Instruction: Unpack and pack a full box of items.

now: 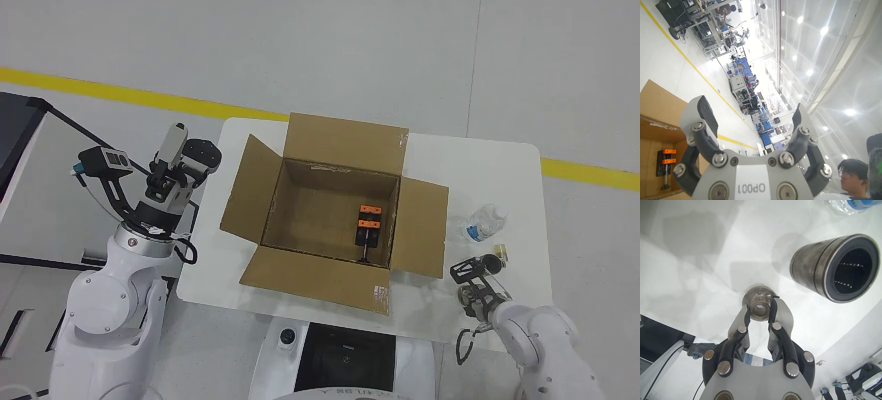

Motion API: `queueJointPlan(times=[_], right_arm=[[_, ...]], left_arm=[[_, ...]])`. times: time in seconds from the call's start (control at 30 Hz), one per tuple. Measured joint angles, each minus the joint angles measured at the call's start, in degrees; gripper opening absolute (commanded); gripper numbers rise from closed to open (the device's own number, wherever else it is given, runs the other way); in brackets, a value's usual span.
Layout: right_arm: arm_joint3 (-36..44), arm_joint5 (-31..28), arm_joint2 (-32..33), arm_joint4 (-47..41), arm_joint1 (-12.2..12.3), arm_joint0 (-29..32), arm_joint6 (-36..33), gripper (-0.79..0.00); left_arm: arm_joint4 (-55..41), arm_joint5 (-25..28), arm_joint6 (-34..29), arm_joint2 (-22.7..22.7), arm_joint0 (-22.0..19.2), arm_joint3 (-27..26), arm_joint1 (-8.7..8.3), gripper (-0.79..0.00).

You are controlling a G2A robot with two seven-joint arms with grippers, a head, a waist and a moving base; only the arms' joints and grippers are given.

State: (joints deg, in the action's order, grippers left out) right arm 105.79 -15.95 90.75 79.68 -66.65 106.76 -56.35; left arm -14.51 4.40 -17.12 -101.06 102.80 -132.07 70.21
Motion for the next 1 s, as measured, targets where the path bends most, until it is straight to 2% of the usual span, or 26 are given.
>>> queueJointPlan(times=[0.13,0.17,0.27,0.4,0.63,0.77,1.0], right_arm=[[-0.5,0.2,0.0,-0.7,0.0,-0.3,-0.2,-0.785],[-0.6,0.3,0.1,-0.9,0.1,-0.3,-0.1,-0.760],[-0.9,0.2,0.4,-1.4,0.1,-0.3,0.1,-0.603],[-0.3,0.3,1.1,-2.0,0.3,0.0,0.2,-0.542],[4.6,-0.1,4.3,-4.9,0.6,1.9,-0.5,-0.520],[10.6,-1.1,8.1,-8.6,0.9,4.3,-2.0,-0.517],[25.1,-3.1,21.1,-18.9,1.2,10.8,-3.4,-0.526]], left_arm=[[0.0,0.0,0.0,0.0,0.0,0.0,0.00,0.000],[0.0,0.0,0.0,0.0,0.0,0.0,0.00,0.000],[0.0,0.0,0.0,0.0,0.0,0.0,0.00,0.000],[0.0,0.0,0.0,0.0,0.0,0.0,0.00,0.000],[0.0,0.0,0.0,0.0,0.0,0.0,0.00,0.000],[0.0,0.0,0.0,0.0,0.0,0.0,0.00,0.000],[0.0,0.0,0.0,0.0,0.0,0.0,0.00,0.000]])
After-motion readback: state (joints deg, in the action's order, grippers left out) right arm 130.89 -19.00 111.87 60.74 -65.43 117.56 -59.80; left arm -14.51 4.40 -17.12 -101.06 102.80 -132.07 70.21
